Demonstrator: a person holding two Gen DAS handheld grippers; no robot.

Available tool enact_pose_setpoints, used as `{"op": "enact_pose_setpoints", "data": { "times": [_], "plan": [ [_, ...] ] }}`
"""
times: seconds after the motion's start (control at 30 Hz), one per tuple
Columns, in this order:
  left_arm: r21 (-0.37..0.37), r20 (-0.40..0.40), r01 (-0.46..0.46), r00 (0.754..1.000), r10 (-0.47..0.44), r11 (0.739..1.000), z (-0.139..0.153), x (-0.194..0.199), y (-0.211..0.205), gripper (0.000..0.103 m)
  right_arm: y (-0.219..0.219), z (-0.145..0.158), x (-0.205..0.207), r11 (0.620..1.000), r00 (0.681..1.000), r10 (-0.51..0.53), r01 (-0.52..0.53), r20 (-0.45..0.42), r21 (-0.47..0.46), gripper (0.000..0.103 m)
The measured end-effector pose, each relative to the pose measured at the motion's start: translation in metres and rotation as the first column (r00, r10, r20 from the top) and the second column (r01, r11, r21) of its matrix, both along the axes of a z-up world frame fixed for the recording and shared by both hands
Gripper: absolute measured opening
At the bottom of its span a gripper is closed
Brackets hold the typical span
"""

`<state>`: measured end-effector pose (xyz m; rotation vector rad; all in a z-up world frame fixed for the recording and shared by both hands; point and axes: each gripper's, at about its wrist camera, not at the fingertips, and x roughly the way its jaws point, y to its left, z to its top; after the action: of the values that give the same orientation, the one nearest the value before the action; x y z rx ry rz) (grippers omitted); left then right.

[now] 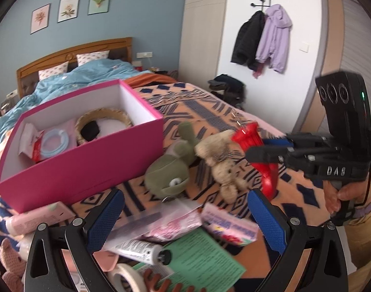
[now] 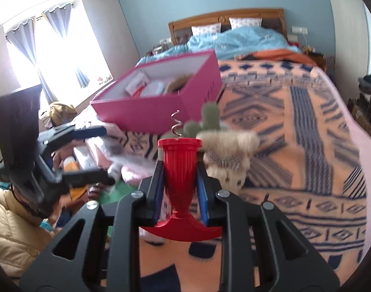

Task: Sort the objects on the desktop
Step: 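Lift the red stand with the right gripper and carry it toward the pink box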

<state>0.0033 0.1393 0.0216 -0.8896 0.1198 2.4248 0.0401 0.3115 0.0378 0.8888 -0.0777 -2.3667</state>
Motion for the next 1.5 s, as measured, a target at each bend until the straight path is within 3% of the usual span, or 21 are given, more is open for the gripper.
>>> {"op": "enact_pose_setpoints", "data": {
  "times": [0.3,0.5,0.53,0.67,0.83,1.5],
  "plan": [
    [0.071,0.016,0.037,0.999,-0.038,0.997,0.013,-0.008,0.005,0.101,-0.020,0.029,-0.017,0.995,0.998,0.030,-0.036,-0.060,-0.092,0.027],
    [0.101,0.051,0.028,0.998,-0.033,0.994,0.011,-0.015,-0.002,0.090,-0.039,0.033,-0.039,0.982,0.997,0.054,-0.062,-0.048,-0.177,0.027],
    [0.114,0.059,0.022,0.998,-0.029,0.993,0.010,-0.017,-0.005,0.087,-0.042,0.033,-0.042,0.979,0.997,0.064,-0.072,-0.045,-0.193,0.027],
    [0.156,0.119,-0.001,0.993,-0.018,0.988,0.005,-0.030,-0.014,0.052,-0.058,0.036,-0.051,0.972,0.995,0.088,-0.095,-0.042,-0.213,0.027],
    [0.197,0.141,-0.031,0.990,0.003,0.980,0.006,-0.041,-0.025,0.031,-0.069,0.037,-0.061,0.961,0.991,0.129,-0.131,-0.026,-0.243,0.027],
    [0.151,0.093,-0.093,0.992,0.079,0.984,0.037,-0.096,-0.044,0.027,-0.097,0.063,-0.119,0.961,0.985,0.168,-0.169,-0.027,-0.218,0.027]
  ]
}}
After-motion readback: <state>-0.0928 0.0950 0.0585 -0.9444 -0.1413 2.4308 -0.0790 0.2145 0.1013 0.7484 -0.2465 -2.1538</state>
